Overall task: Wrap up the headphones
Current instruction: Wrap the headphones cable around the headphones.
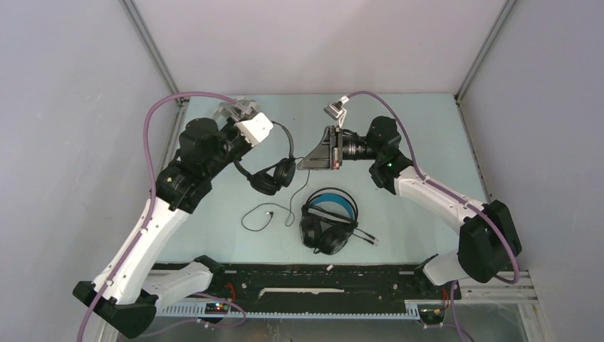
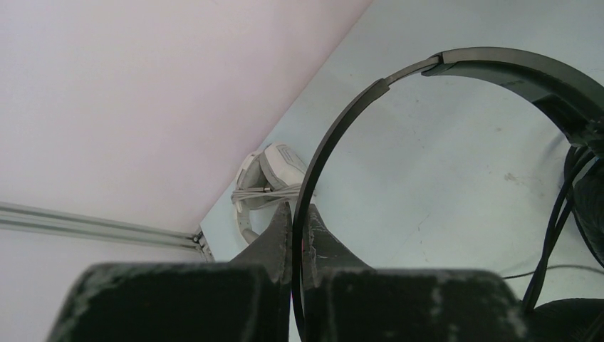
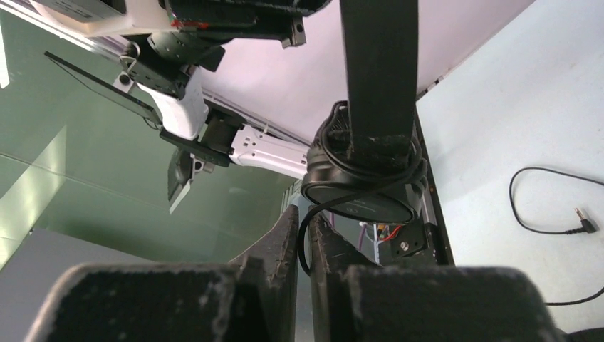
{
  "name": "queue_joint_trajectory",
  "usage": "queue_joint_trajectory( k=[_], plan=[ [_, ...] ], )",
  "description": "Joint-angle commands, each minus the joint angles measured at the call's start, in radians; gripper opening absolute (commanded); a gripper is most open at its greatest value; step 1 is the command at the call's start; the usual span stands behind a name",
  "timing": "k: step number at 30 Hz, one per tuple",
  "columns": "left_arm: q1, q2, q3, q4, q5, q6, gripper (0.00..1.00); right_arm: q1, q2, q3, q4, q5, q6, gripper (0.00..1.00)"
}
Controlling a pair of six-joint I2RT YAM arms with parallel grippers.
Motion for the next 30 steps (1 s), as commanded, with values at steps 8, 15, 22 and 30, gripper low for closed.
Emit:
queue_joint_trajectory(
  k=[8,15,22,30],
  plan=[
    [-0.005,-0.005,-0.009,0.08,-0.12,-0.201,0.0,-0.007,0.072,0.137,0.104,0.036,0.032,0.11],
    [-0.012,0.041,0.065,0.04,-0.21,-0.344,0.0,0.003,0.102,0.2,0.129,0.09,0.048,0.1],
    [-0.094,0.048,0.065,0.109,-0.369,-0.443,0.0,0.017,0.134,0.266,0.122,0.122,0.064,0.11],
    [-0.126,0.049,0.086,0.155,-0.572,-0.575,0.0,0.069,0.138,0.328,0.009,0.153,-0.032,0.13]
  ],
)
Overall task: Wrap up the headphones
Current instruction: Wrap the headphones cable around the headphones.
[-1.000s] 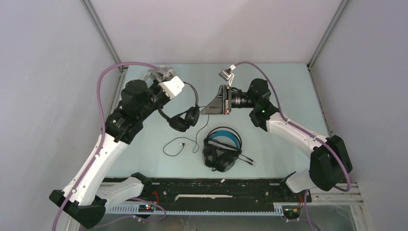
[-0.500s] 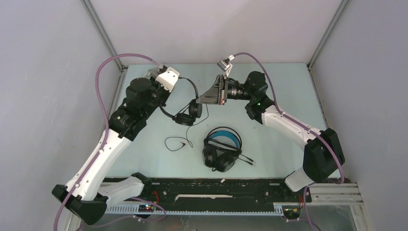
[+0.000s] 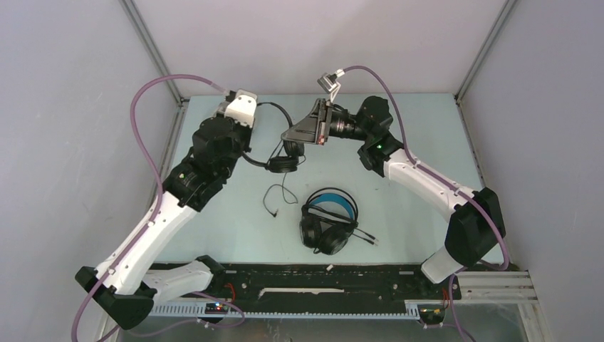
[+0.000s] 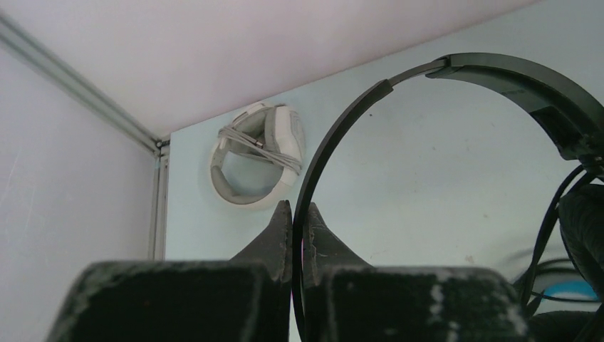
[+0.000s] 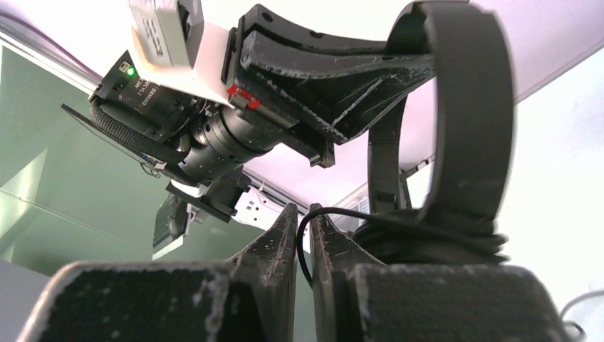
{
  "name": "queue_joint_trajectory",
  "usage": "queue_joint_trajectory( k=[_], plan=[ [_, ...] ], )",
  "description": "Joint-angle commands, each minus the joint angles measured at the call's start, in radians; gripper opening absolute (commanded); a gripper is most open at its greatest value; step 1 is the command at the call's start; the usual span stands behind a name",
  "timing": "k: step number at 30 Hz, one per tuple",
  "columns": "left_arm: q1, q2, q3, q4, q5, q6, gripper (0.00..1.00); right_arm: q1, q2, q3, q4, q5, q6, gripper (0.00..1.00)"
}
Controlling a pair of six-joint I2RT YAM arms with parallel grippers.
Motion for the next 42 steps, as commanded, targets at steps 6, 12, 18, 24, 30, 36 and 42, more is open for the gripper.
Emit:
queue_joint_trajectory(
  k=[6,12,18,24,30,36,42],
  plan=[
    [-0.057,-0.018,0.044,0.148,-0.206,-0.149,0.0,0.068,0.019,0.064,0.048,0.036,-0.032,0.13],
    [-0.067,0.014,0.093,0.108,-0.291,-0.187,0.0,0.083,0.023,0.077,-0.007,0.068,-0.104,0.13],
    [-0.073,0.024,0.129,0.065,-0.323,-0.312,0.0,0.114,-0.032,0.085,-0.132,0.161,-0.265,0.13],
    [-0.081,0.027,0.178,0.023,-0.318,-0.403,0.0,0.172,-0.116,0.075,-0.251,0.31,-0.501,0.11],
    [-0.087,0.03,0.176,0.041,-0.33,-0.456,0.0,0.187,-0.142,0.059,-0.267,0.354,-0.575,0.14],
    [-0.087,0.023,0.154,0.058,-0.348,-0.459,0.0,0.186,-0.126,0.059,-0.257,0.343,-0.563,0.09],
    [-0.088,0.021,0.145,0.061,-0.361,-0.484,0.0,0.194,-0.124,0.059,-0.289,0.318,-0.572,0.1]
  ],
)
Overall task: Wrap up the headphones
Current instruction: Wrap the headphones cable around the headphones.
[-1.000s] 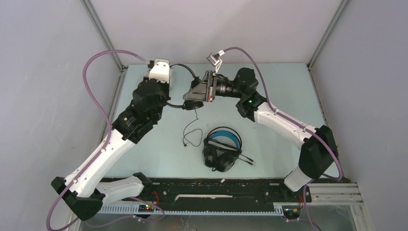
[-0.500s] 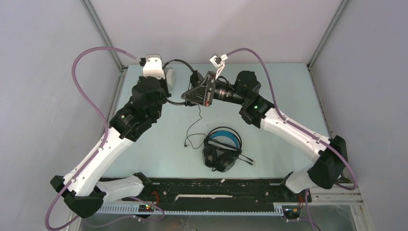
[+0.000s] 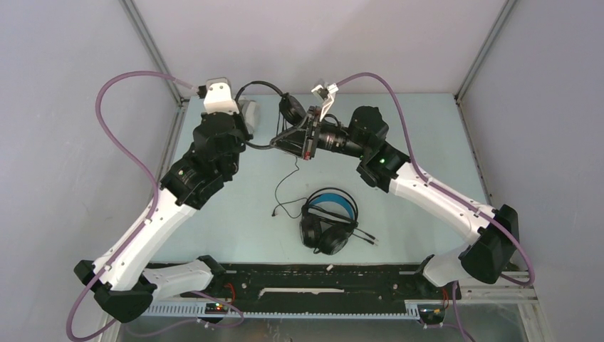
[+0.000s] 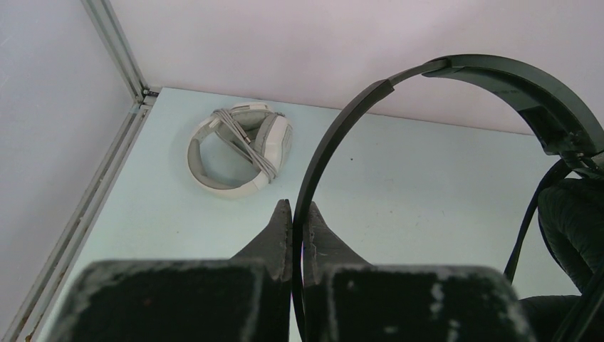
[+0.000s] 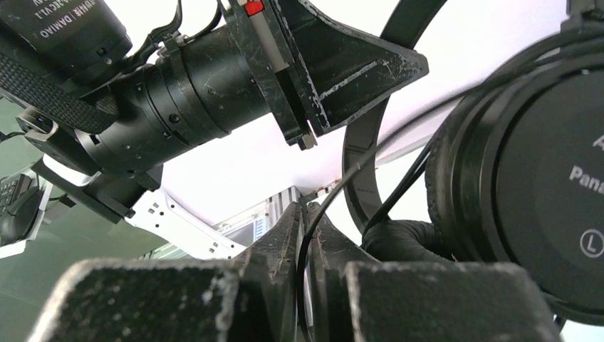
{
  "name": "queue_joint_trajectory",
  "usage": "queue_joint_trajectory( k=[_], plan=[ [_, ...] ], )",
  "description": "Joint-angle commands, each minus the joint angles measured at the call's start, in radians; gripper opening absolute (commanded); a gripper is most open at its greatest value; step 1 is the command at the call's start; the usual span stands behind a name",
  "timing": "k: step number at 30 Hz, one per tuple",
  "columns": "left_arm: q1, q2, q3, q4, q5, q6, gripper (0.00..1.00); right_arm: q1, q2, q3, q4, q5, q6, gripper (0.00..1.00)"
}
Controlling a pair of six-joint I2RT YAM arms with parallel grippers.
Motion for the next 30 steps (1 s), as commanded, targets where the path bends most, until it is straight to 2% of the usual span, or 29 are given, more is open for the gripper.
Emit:
queue_joint_trajectory(
  k=[1,7,16,24,30],
  plan=[
    [-0.007,-0.016,0.027,0.094,-0.032,-0.067,0.0,0.012,0.003,0.02,-0.009,-0.006,-0.034,0.11],
    [-0.01,-0.013,0.006,0.119,-0.042,-0.059,0.0,0.016,-0.012,0.026,-0.009,0.049,-0.079,0.06],
    [-0.01,-0.005,-0.021,0.146,-0.008,-0.101,0.0,0.016,0.07,0.081,-0.031,0.07,-0.077,0.08],
    [-0.009,0.016,-0.036,0.163,0.013,-0.117,0.0,0.018,0.138,0.184,-0.136,0.114,-0.144,0.03],
    [-0.011,0.024,0.0,0.14,0.011,-0.138,0.0,0.023,0.147,0.165,-0.201,0.117,-0.138,0.07]
  ],
)
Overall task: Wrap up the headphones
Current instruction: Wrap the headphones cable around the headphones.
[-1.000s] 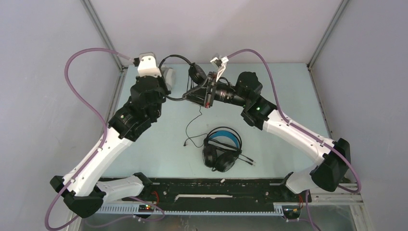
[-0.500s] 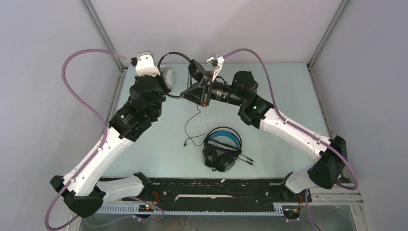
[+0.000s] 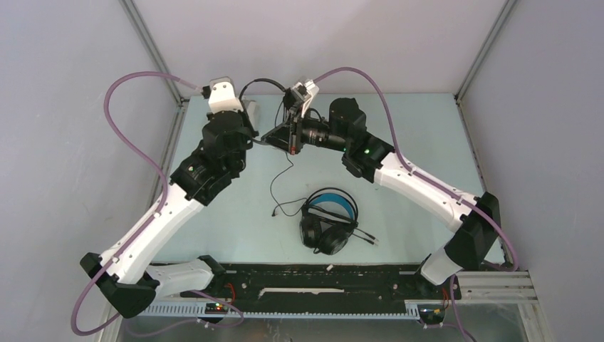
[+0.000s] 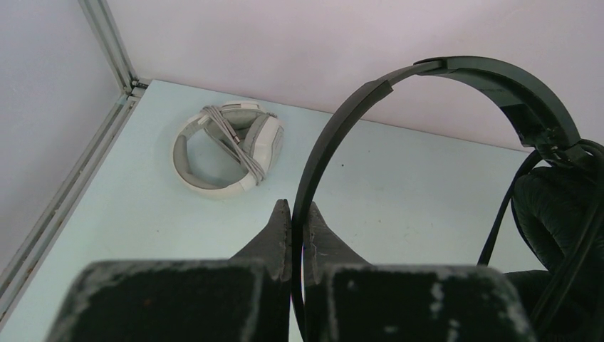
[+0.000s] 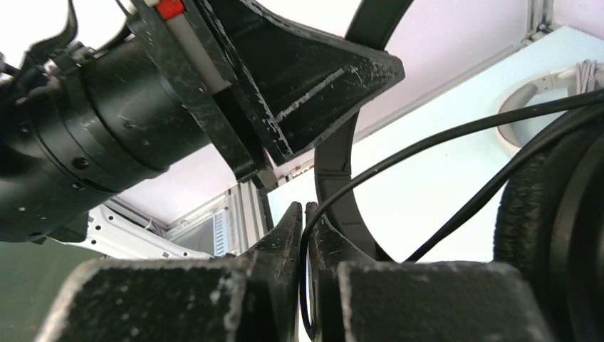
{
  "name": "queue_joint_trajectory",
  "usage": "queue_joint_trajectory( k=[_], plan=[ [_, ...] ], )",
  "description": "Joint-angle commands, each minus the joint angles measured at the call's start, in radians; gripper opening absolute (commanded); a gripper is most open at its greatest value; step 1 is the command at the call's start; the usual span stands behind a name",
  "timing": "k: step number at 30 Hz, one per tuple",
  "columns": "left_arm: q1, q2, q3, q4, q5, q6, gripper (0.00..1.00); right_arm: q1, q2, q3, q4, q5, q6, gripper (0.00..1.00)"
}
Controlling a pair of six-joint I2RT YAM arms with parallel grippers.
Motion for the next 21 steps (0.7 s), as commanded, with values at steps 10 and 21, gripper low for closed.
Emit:
queue_joint_trajectory(
  k=[10,21],
  plan=[
    [-0.003,-0.011,0.103,-0.004,0.031,-0.134,0.0,0.005,-0.082,-0.097,-0.02,0.054,-0.135,0.12],
    [0.023,0.0,0.172,-0.03,0.078,-0.175,0.0,0.009,-0.147,-0.172,0.019,0.101,-0.245,0.16]
  ],
)
